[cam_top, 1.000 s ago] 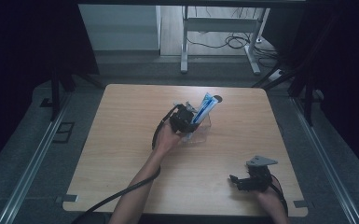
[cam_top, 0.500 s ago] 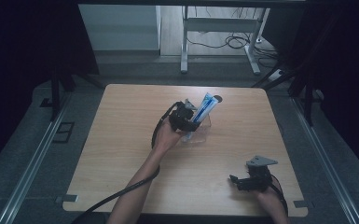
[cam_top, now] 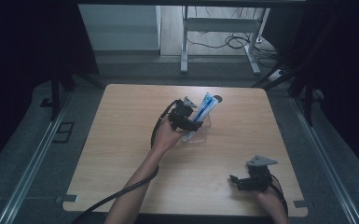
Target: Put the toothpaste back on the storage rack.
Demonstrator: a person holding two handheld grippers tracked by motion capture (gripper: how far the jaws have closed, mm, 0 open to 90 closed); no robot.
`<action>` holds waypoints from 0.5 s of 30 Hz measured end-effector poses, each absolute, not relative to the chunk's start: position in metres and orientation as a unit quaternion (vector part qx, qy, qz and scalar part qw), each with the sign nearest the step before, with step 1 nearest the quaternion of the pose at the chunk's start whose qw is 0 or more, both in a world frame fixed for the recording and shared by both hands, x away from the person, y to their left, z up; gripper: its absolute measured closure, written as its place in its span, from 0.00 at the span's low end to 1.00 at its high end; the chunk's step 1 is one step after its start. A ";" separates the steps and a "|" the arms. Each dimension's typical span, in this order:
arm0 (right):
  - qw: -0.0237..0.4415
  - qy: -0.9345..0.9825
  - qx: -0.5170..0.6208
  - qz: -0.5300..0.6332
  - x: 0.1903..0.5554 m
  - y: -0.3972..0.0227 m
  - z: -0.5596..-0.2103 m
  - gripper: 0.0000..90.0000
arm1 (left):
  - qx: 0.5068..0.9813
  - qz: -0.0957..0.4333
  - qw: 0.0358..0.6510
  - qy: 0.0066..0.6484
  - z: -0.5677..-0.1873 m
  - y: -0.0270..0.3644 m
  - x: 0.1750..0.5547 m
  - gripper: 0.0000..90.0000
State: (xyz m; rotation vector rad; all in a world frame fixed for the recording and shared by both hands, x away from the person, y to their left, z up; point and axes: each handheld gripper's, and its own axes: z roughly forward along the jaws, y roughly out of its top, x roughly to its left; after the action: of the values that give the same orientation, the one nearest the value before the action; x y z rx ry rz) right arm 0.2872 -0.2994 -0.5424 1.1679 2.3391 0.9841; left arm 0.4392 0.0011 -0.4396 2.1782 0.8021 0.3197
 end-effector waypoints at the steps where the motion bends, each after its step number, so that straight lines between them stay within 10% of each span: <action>1: 0.174 0.825 0.411 0.346 0.287 -0.299 -0.542 0.06 | 0.859 0.126 0.385 0.313 -0.438 0.002 0.439 0.35; 15: 0.173 0.824 0.412 0.347 0.287 -0.299 -0.542 0.06 | 0.856 0.126 0.390 0.314 -0.425 0.009 0.429 0.17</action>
State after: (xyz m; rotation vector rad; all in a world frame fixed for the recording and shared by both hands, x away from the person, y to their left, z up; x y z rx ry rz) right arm 0.2872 -0.2993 -0.5425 1.1687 2.3379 0.9848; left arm 0.4292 0.0091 -0.4250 2.1763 0.7980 0.3205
